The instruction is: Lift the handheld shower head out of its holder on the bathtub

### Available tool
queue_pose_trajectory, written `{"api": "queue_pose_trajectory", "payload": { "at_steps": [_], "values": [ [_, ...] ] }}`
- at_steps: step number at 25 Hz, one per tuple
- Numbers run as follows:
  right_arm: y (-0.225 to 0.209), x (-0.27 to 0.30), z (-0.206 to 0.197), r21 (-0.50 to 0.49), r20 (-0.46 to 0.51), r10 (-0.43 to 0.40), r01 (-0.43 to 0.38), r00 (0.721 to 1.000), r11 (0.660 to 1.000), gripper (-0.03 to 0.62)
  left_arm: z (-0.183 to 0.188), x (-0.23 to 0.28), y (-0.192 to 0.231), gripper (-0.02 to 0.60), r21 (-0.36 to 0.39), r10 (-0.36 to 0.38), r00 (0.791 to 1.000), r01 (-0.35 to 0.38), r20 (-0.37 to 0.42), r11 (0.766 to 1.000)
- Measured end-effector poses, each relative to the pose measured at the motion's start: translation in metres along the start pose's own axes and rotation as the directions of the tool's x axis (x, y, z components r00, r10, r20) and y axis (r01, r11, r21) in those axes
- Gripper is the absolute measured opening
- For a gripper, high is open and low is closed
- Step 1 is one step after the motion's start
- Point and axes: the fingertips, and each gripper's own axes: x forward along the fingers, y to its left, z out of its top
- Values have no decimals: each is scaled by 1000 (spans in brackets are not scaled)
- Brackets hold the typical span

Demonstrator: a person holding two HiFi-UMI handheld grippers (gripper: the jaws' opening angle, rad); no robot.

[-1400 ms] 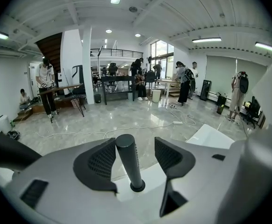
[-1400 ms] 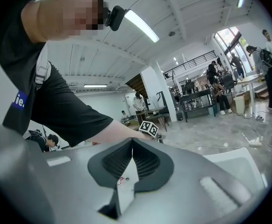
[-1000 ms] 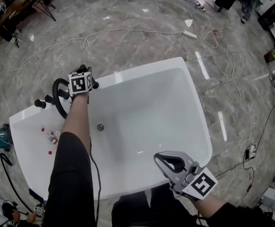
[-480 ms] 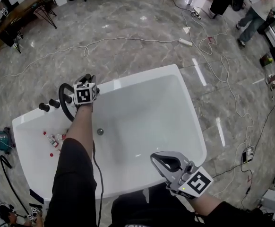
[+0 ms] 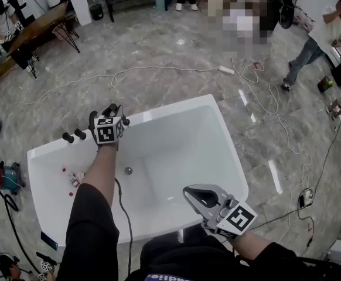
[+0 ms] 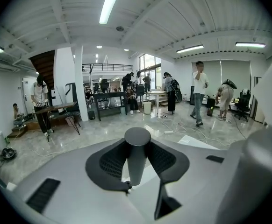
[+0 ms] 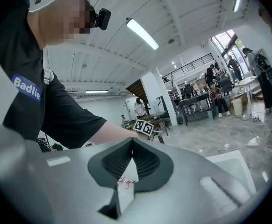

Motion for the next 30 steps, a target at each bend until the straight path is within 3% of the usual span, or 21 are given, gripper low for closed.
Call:
{"api": "queue_pose_trajectory", "payload": {
  "at_steps": [11,21,30],
  "values": [
    [44,-66,37,-52,42,16,-13,999,999,2,38,-143,-77,138,31,-105,989,102,100,994],
    [87,-99,36,-44,57,85,-83,995,996,2,39,-263,-129,138,42,-136,975,131,176,990],
    [96,-105,49,-60,70,116,-112,991,992,2,35,-354,-166,138,86,-149,964,133,220,987]
  ]
}}
